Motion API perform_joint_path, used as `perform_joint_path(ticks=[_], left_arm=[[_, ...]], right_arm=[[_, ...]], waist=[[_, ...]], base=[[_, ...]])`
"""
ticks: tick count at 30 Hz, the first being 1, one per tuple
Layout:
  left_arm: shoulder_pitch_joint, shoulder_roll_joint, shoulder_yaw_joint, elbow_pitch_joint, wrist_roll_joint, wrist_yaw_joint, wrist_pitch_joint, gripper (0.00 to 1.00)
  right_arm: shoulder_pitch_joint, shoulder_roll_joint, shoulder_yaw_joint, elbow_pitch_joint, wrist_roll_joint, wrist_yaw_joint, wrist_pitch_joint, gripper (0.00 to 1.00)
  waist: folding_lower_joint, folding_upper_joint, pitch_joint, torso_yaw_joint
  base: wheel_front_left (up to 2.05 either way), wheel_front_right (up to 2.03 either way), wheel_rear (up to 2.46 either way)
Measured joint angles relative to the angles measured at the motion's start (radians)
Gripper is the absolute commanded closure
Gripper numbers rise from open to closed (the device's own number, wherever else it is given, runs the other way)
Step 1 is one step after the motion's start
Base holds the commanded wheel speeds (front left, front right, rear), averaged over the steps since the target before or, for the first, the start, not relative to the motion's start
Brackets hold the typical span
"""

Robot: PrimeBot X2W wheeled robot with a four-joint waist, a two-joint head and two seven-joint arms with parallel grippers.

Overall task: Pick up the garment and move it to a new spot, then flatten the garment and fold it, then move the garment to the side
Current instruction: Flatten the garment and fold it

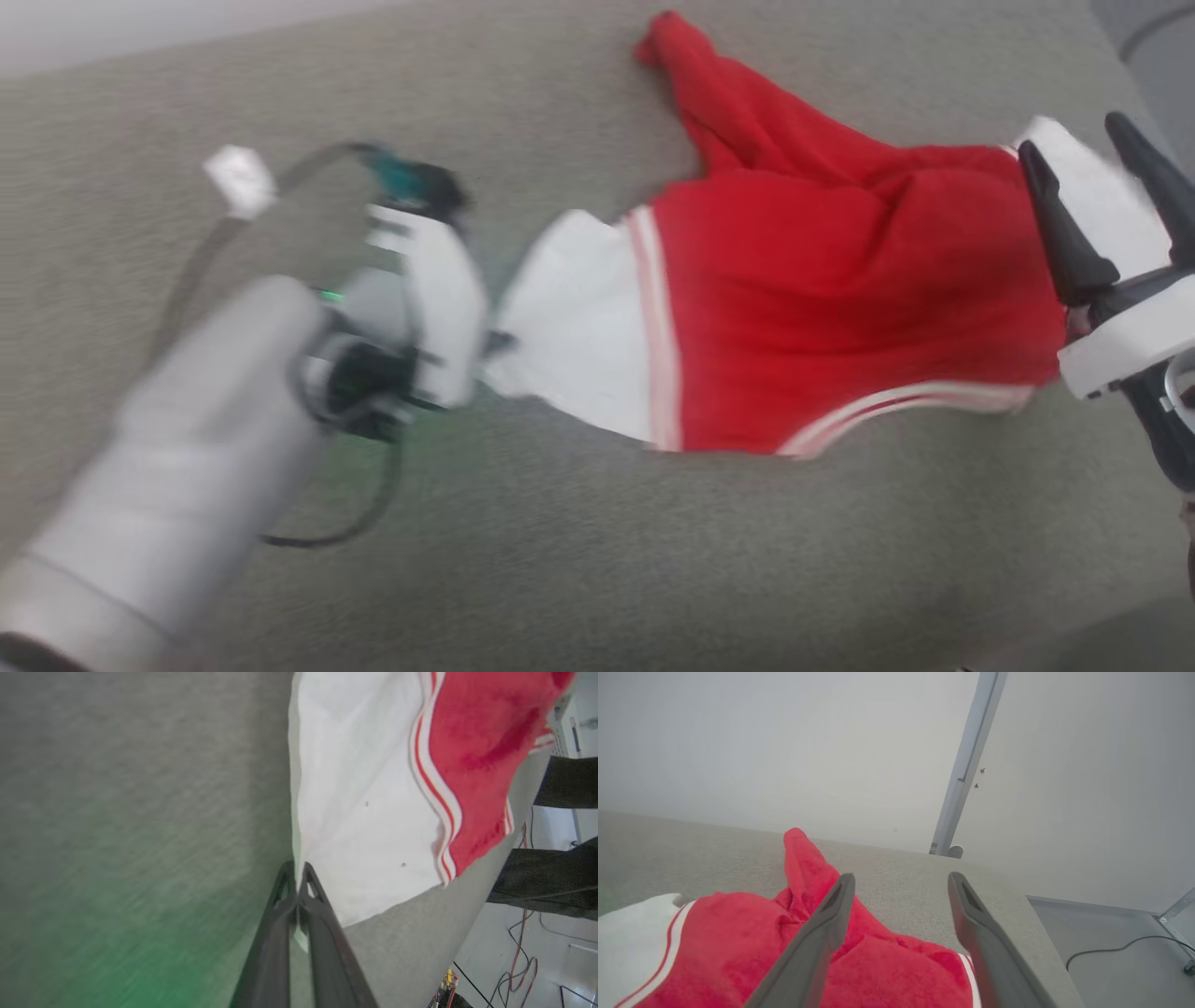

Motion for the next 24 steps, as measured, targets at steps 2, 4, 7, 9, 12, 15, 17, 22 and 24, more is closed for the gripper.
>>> perform_joint_path(ticks=[2,4,7,9,12,15,17,22,24], left_arm=[[-0.004,0.049,0.025,0.007,-0.006,0.000,-0.001,1.00],[-0.006,0.097,0.048,0.014,-0.011,0.001,-0.008,1.00],[-0.005,0.157,0.075,0.028,-0.028,0.011,-0.009,1.00],[0.001,0.189,0.089,0.036,-0.034,0.015,-0.010,1.00],[0.016,0.211,0.099,0.049,-0.039,0.023,-0.019,1.00],[0.046,0.227,0.108,0.067,-0.053,0.030,-0.018,1.00],[0.060,0.231,0.109,0.075,-0.053,0.033,-0.031,1.00],[0.086,0.225,0.113,0.108,-0.047,0.030,-0.088,1.00],[0.092,0.209,0.113,0.120,-0.034,0.011,-0.147,0.57]], right_arm=[[0.013,-0.005,0.004,-0.008,0.000,0.000,0.012,0.00],[0.024,-0.007,0.008,-0.019,0.001,0.000,0.021,0.00],[0.034,-0.011,0.021,-0.030,0.002,0.000,0.036,0.00],[0.034,-0.014,0.034,-0.039,0.002,0.000,0.052,0.00],[0.034,-0.018,0.052,-0.052,0.001,0.000,0.066,0.00],[0.033,-0.025,0.070,-0.064,0.001,0.000,0.087,0.00],[0.028,-0.038,0.082,-0.069,0.002,0.000,0.101,0.00],[0.017,-0.057,0.108,-0.080,0.009,0.000,0.128,0.00],[0.013,-0.072,0.128,-0.083,0.016,0.000,0.145,0.00]], waist=[[0.0000,0.0000,-0.011,0.025],[0.0000,0.0000,-0.021,0.051],[0.0000,0.0000,-0.035,0.091],[0.0000,0.0000,-0.043,0.115],[0.0000,0.0000,-0.049,0.137],[0.0000,0.0000,-0.056,0.167],[0.0000,0.0000,-0.058,0.185],[0.0000,0.0000,-0.066,0.220],[0.0000,0.0000,-0.081,0.236]], base=[[0.00,0.00,0.00],[0.00,0.00,0.00],[0.00,0.00,0.00],[0.00,0.00,0.00],[0.00,0.00,0.00],[0.00,0.00,0.00],[0.00,0.00,0.00],[0.00,0.00,0.00],[0.00,0.00,0.00]])
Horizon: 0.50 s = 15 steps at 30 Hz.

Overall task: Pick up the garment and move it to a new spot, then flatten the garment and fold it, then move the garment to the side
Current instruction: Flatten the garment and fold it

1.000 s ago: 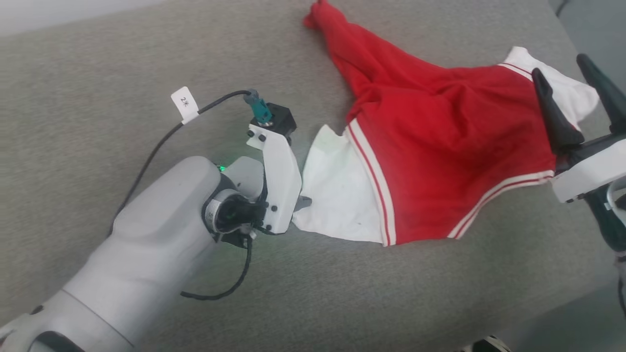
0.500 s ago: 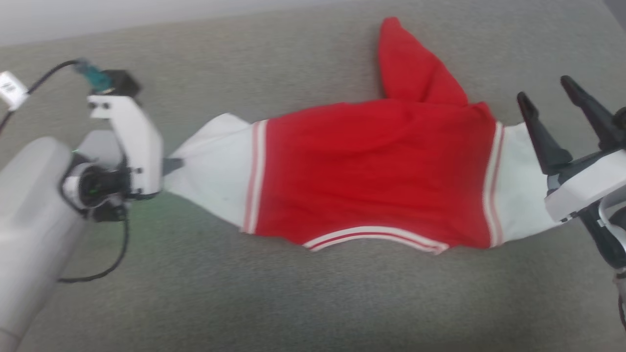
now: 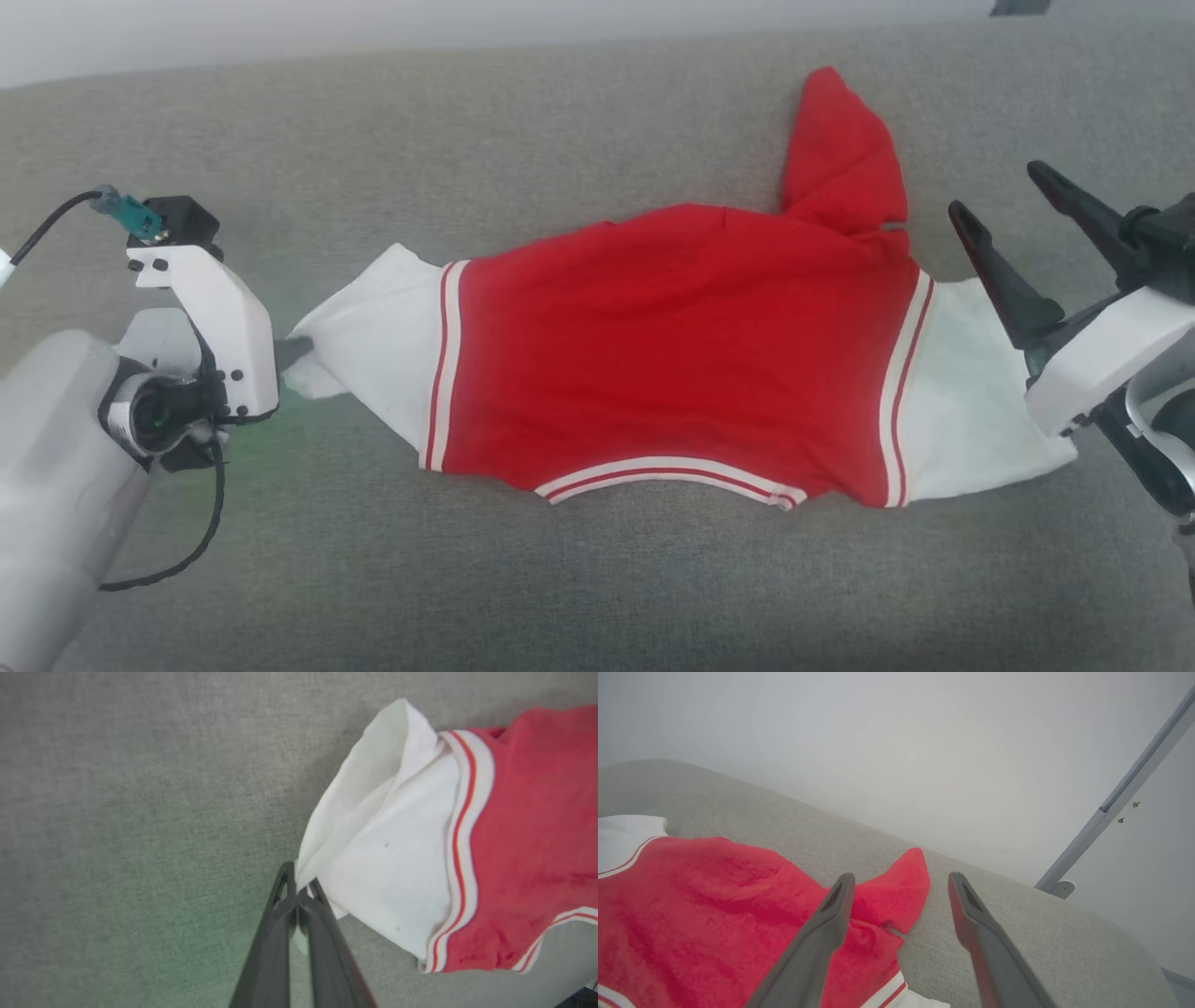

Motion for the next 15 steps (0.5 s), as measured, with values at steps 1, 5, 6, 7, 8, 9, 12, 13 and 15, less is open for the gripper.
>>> perform_joint_path(ticks=[1,5,6,7,8,9,12,13,15], left_arm=[[0.001,-0.003,0.001,0.003,0.009,-0.004,-0.031,0.10],[0.035,-0.002,0.001,-0.001,0.059,-0.031,-0.173,0.00],[0.049,-0.002,0.010,-0.008,0.059,-0.034,-0.215,0.00],[0.066,-0.003,0.017,-0.017,0.062,-0.036,-0.262,0.00],[0.084,-0.006,0.025,-0.029,0.067,-0.037,-0.310,0.00],[0.105,-0.009,0.035,-0.041,0.071,-0.037,-0.360,0.00],[0.176,-0.012,0.050,-0.093,0.110,-0.037,-0.527,0.00],[0.203,-0.013,0.052,-0.113,0.122,-0.037,-0.582,0.00],[0.261,-0.015,0.052,-0.156,0.158,-0.028,-0.691,0.00]], right_arm=[[0.000,-0.006,0.007,-0.001,0.003,0.000,0.004,0.00],[0.000,-0.029,0.038,-0.005,0.018,0.000,0.033,0.00],[0.001,-0.038,0.047,-0.007,0.025,0.000,0.040,0.00],[0.003,-0.047,0.057,-0.009,0.030,0.000,0.048,0.00],[0.011,-0.059,0.067,-0.012,0.036,0.000,0.058,0.00],[0.019,-0.076,0.081,-0.015,0.045,0.000,0.072,0.00],[0.042,-0.134,0.136,-0.045,0.084,0.000,0.124,0.00],[0.048,-0.156,0.153,-0.056,0.102,0.000,0.145,0.00],[0.064,-0.216,0.193,-0.081,0.136,0.000,0.196,0.00]], waist=[[0.0000,0.0000,-0.006,0.005],[0.0000,0.0000,-0.038,0.024],[0.0000,0.0000,-0.047,0.028],[0.0000,0.0000,-0.056,0.033],[0.0000,0.0000,-0.064,0.038],[0.0000,0.0000,-0.073,0.044],[0.0000,0.0000,-0.093,0.066],[0.0000,0.0000,-0.098,0.074],[0.0000,0.0000,-0.107,0.087]], base=[[0.00,0.00,0.00],[0.00,0.00,0.00],[0.00,0.00,0.00],[0.00,0.00,0.00],[0.00,0.00,0.00],[0.00,0.00,0.00],[0.00,0.00,0.00],[0.00,0.00,0.00],[0.00,0.00,0.00]])
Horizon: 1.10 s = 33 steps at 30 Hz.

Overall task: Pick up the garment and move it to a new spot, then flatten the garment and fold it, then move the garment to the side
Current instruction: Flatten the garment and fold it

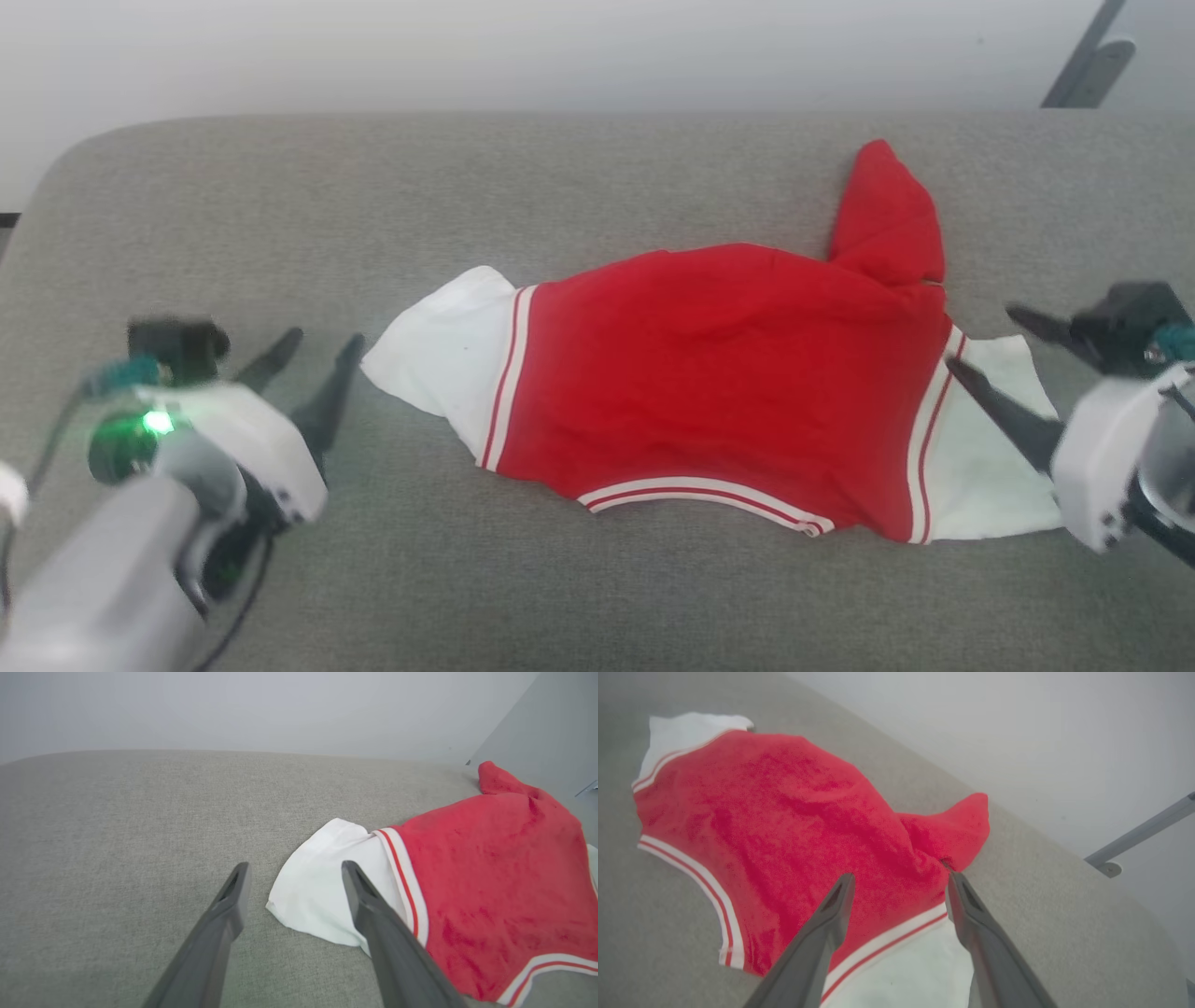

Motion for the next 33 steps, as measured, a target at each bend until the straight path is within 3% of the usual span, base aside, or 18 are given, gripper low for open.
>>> perform_joint_path(ticks=[4,8,11,17,28,29,30,31,32,33], left_arm=[[0.102,-0.018,0.011,-0.076,0.054,0.049,-0.157,0.00],[0.186,-0.046,0.060,-0.165,0.130,0.098,-0.184,0.00],[0.235,-0.087,0.167,-0.266,0.216,0.126,-0.187,0.00],[0.334,-0.173,0.305,-0.382,0.371,0.121,-0.187,0.00],[0.371,-0.271,0.455,-0.411,0.479,0.030,-0.187,0.00],[0.371,-0.275,0.464,-0.411,0.486,0.023,-0.187,0.00],[0.371,-0.275,0.472,-0.409,0.494,0.015,-0.187,0.00],[0.371,-0.275,0.476,-0.408,0.504,0.006,-0.187,0.00],[0.370,-0.274,0.478,-0.408,0.510,-0.002,-0.187,0.00],[0.369,-0.271,0.477,-0.405,0.512,-0.012,-0.187,0.00]], right_arm=[[0.024,-0.137,0.098,-0.070,0.106,0.000,0.125,0.00],[0.032,-0.261,0.185,-0.129,0.217,0.000,0.252,0.00],[0.019,-0.319,0.233,-0.148,0.246,0.000,0.307,0.00],[-0.029,-0.340,0.337,-0.121,0.245,0.000,0.309,0.00],[-0.140,-0.325,0.525,-0.009,0.172,0.002,0.228,0.00],[-0.152,-0.319,0.540,0.002,0.165,0.002,0.218,0.18],[-0.161,-0.315,0.552,0.010,0.161,0.002,0.207,0.51],[-0.172,-0.310,0.562,0.019,0.160,0.003,0.195,0.70],[-0.180,-0.304,0.570,0.029,0.160,0.004,0.182,0.95],[-0.192,-0.296,0.580,0.038,0.160,0.005,0.173,1.00]], waist=[[0.0000,0.0000,-0.005,0.023],[0.0000,0.0000,0.008,0.038],[0.0000,0.0000,0.029,0.050],[-0.0001,0.0000,0.075,0.082],[0.0000,0.0000,0.149,0.113],[0.0000,0.0000,0.151,0.111],[0.0000,0.0000,0.152,0.108],[0.0000,0.0000,0.154,0.104],[0.0000,0.0000,0.155,0.101],[0.0000,0.0000,0.156,0.097]], base=[[0.00,0.00,0.00],[0.00,0.00,0.00],[0.00,0.00,0.00],[0.00,0.00,0.00],[0.00,0.00,0.00],[0.00,0.00,0.00],[0.00,0.00,0.00],[0.00,0.00,0.00],[0.00,0.00,0.00],[0.00,0.00,0.00]])
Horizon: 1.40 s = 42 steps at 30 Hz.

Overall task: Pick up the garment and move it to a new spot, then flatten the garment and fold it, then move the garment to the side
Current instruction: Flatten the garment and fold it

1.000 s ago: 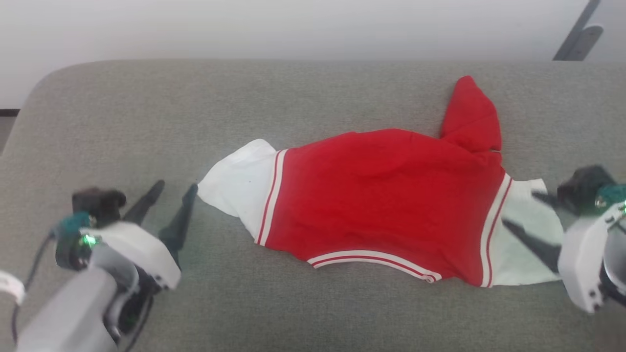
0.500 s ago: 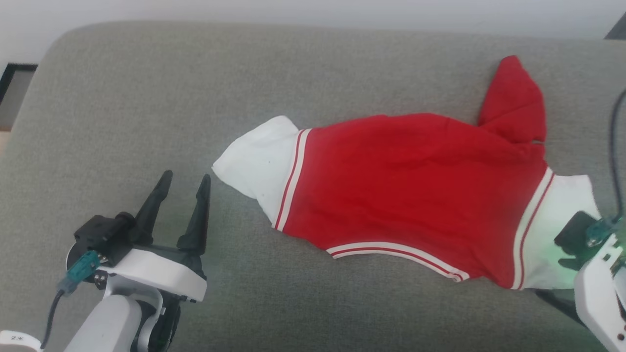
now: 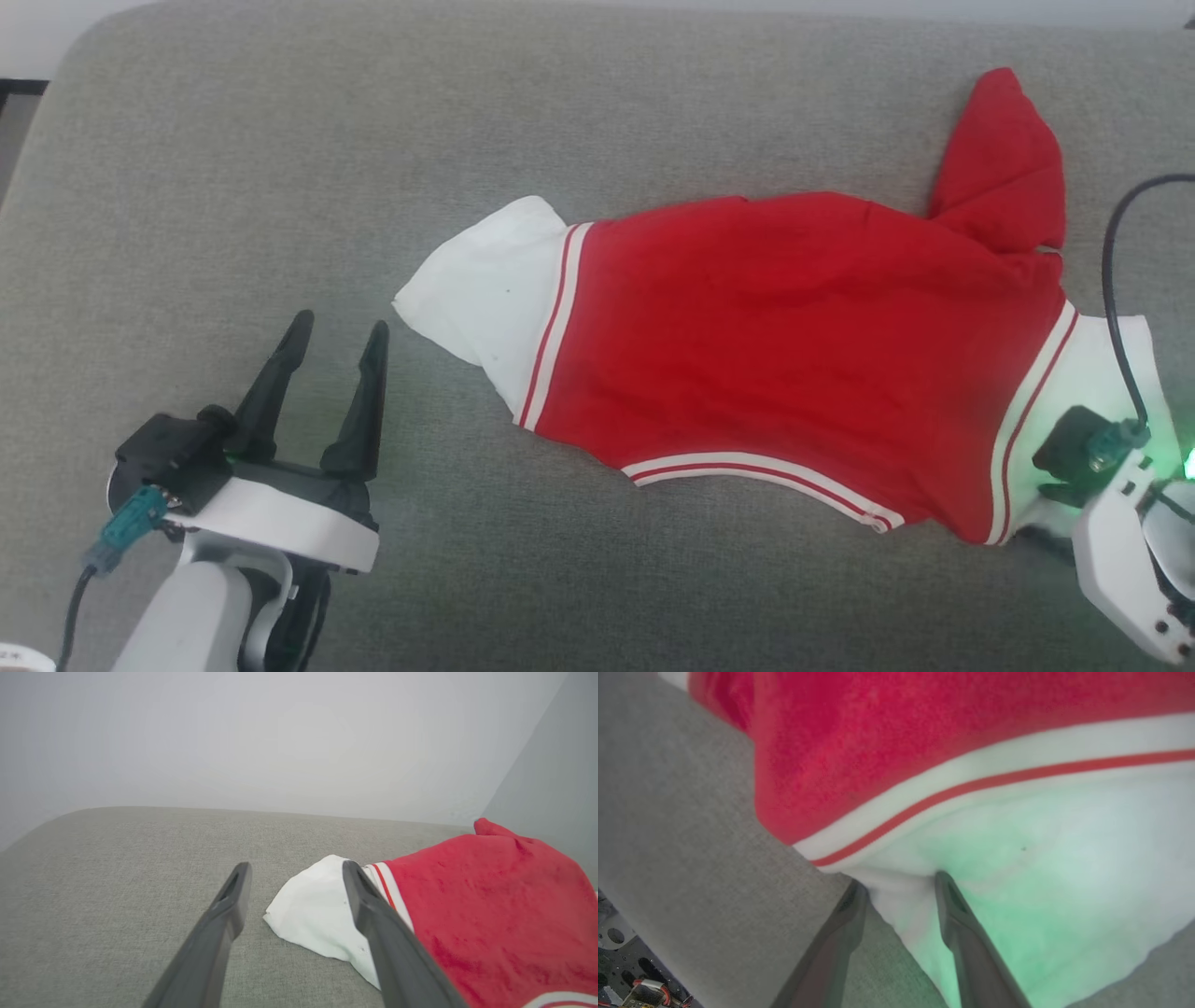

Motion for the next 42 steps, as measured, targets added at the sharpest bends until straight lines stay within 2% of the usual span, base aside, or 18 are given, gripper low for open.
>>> perform_joint_path(ticks=[4,7,10,12,14,16,19,22,29,32,35,36,38,39,42], left_arm=[[-0.045,0.057,-0.036,0.013,0.021,-0.033,0.016,0.00],[-0.113,0.136,-0.109,0.006,0.028,-0.052,0.107,0.00],[-0.206,0.242,-0.253,-0.028,-0.024,-0.058,0.269,0.00],[-0.274,0.331,-0.403,-0.075,-0.102,-0.059,0.404,0.00],[-0.346,0.411,-0.512,-0.095,-0.193,-0.059,0.539,0.00],[-0.426,0.458,-0.590,-0.111,-0.273,-0.059,0.630,0.00],[-0.527,0.479,-0.685,-0.106,-0.339,-0.059,0.712,0.00],[-0.590,0.467,-0.749,-0.056,-0.418,-0.059,0.746,0.00],[-0.683,0.425,-0.854,0.098,-0.467,-0.059,0.725,0.00],[-0.735,0.425,-0.920,0.149,-0.476,-0.062,0.729,0.00],[-0.754,0.422,-0.952,0.166,-0.551,-0.062,0.726,0.00],[-0.766,0.425,-0.969,0.169,-0.563,-0.062,0.726,0.11],[-0.789,0.429,-1.001,0.174,-0.569,-0.062,0.726,0.88],[-0.796,0.429,-1.010,0.180,-0.579,-0.062,0.726,1.00],[-0.811,0.432,-1.029,0.199,-0.608,-0.061,0.712,1.00]], right_arm=[[-0.036,0.020,0.026,0.032,0.008,-0.004,-0.023,1.00],[-0.056,0.026,0.046,0.041,0.017,-0.004,-0.032,1.00],[-0.076,0.031,0.066,0.049,0.025,-0.003,-0.042,1.00],[-0.092,0.036,0.076,0.056,0.028,-0.003,-0.048,1.00],[-0.107,0.039,0.086,0.060,0.036,0.000,-0.051,1.00],[-0.124,0.044,0.094,0.064,0.043,0.001,-0.053,1.00],[-0.145,0.053,0.105,0.068,0.046,0.002,-0.064,1.00],[-0.168,0.060,0.119,0.070,0.050,0.004,-0.070,1.00],[-0.209,0.070,0.133,0.067,0.056,0.009,-0.079,1.00],[-0.224,0.075,0.141,0.067,0.056,0.010,-0.085,1.00],[-0.233,0.077,0.148,0.067,0.059,0.011,-0.091,1.00],[-0.237,0.077,0.150,0.067,0.060,0.011,-0.091,1.00],[-0.242,0.078,0.155,0.067,0.064,0.012,-0.095,1.00],[-0.244,0.078,0.157,0.068,0.066,0.012,-0.099,1.00],[-0.248,0.080,0.161,0.068,0.068,0.012,-0.106,1.00]], waist=[[0.0000,0.0000,0.001,-0.013],[0.0000,0.0000,0.001,-0.021],[0.0000,0.0000,0.004,-0.029],[0.0000,0.0000,0.008,-0.035],[0.0000,0.0000,0.014,-0.041],[0.0000,0.0000,0.024,-0.047],[0.0000,0.0000,0.041,-0.060],[0.0000,0.0000,0.061,-0.073],[0.0000,0.0000,0.100,-0.094],[0.0000,0.0000,0.114,-0.104],[0.0000,0.0000,0.123,-0.111],[0.0000,0.0000,0.125,-0.112],[0.0000,0.0000,0.129,-0.114],[-0.0001,0.0000,0.130,-0.115],[-0.0001,0.0000,0.130,-0.118]], base=[[0.00,0.00,0.00],[0.00,0.00,0.00],[0.00,0.00,0.00],[0.00,0.00,0.00],[0.00,0.00,0.00],[0.00,0.00,0.00],[0.00,0.00,0.00],[0.00,0.00,0.00],[0.00,0.00,0.00],[0.00,0.00,0.00],[0.00,0.00,0.00],[0.00,0.00,0.00],[0.00,0.00,0.00],[0.00,0.00,0.00],[0.00,0.00,0.00]])
